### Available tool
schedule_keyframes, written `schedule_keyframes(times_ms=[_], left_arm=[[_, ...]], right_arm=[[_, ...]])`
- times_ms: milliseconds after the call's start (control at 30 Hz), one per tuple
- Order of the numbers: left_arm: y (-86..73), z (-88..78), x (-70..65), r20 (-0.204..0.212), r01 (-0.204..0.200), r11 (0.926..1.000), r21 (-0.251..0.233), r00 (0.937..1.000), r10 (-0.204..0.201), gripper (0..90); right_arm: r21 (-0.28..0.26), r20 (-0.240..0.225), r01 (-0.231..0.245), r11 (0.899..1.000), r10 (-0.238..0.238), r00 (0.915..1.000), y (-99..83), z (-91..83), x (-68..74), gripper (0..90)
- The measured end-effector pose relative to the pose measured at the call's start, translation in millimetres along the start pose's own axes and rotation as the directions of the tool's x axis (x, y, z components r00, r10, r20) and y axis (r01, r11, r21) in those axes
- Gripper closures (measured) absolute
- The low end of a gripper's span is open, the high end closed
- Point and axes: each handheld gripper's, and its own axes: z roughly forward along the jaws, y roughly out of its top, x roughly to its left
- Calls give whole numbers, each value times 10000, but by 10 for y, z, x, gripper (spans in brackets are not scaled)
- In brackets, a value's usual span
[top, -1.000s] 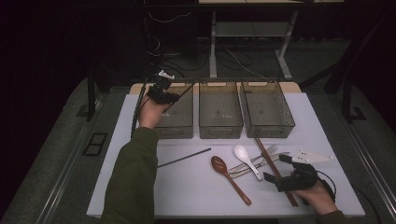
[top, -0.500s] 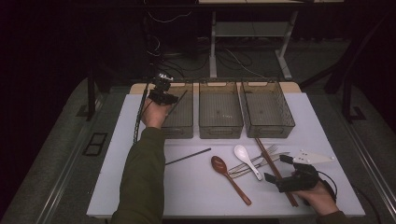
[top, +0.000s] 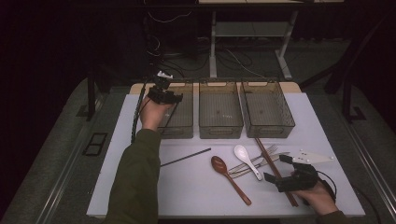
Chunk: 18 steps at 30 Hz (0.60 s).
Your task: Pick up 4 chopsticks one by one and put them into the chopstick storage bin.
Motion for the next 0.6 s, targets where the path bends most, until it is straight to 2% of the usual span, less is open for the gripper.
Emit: schedule_keyframes(times_ms=[100, 233, 333, 433, 600], left_arm=[[-30, -101, -84, 224, -244, 9994, -258, 9994, 250, 460], [-86, -239, -177, 511, -789, 9967, -197, 9955, 799, 408], [-131, -334, -269, 768, -855, 9953, -456, 9931, 888, 381], [-171, -436, -350, 1029, -1201, 9913, -540, 9868, 1252, 352], [-257, -589, -469, 1428, -1370, 9868, -862, 9786, 1483, 313]], right_arm=[[8, -25, 0, 10000, 0, 10000, 4, 4, -1, 10], [54, -11, 15, 10000, -15, 10000, 3, 19, 3, 10], [91, 0, 63, 9999, -63, 10000, 2, 20, 15, 10], [53, 8, 89, 9999, -89, 10000, 10, 23, 23, 10], [137, 29, 24, 9999, -24, 10000, 11, 30, 33, 10]])
